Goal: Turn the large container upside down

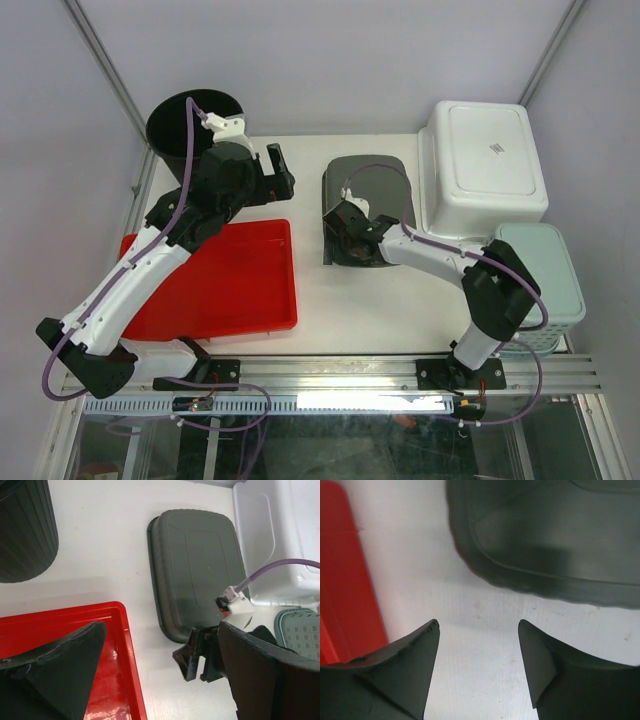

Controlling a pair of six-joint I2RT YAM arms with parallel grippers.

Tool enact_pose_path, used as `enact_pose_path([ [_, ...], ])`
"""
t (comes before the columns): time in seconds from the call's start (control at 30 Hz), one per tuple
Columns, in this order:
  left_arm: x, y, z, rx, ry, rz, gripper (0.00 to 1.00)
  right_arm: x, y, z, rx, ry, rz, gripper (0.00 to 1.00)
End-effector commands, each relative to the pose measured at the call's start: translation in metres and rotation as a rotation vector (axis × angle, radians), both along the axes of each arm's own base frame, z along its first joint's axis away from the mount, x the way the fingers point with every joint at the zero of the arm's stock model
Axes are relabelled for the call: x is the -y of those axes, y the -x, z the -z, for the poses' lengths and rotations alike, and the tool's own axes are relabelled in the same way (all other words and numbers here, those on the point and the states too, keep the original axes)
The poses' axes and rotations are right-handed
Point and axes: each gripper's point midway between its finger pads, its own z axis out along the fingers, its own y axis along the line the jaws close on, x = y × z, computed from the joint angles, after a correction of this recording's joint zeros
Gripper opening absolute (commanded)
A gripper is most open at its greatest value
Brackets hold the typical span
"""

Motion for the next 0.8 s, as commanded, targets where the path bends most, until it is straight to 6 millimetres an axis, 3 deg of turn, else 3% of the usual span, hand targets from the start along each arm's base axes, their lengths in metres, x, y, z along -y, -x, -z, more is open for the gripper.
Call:
enact_pose_path([
  [0.0,-0.008,0.0,-0.008,0.036,0.006,-0.011,0.99,0.036,-0.002,-0.021,0.096,0.024,0.106,0.67],
  [0.2,-0.002,-0.002,0.0,0.026,0.007,0.008,0.99,0.078,0.03,-0.048,0.156,0.0,0.107,0.68],
  [0.4,0.006,-0.002,0.005,0.015,0.025,0.033,0.99,0.105,0.056,-0.085,0.217,-0.088,0.121,0.7],
  [0.6,0.013,-0.003,0.017,-0.016,0.034,0.05,0.99,0.103,0.061,-0.12,0.25,-0.151,0.119,0.73],
  [0.77,0.011,-0.002,0.026,-0.033,0.03,0.039,0.99,0.066,0.057,-0.121,0.268,-0.14,0.012,0.78],
])
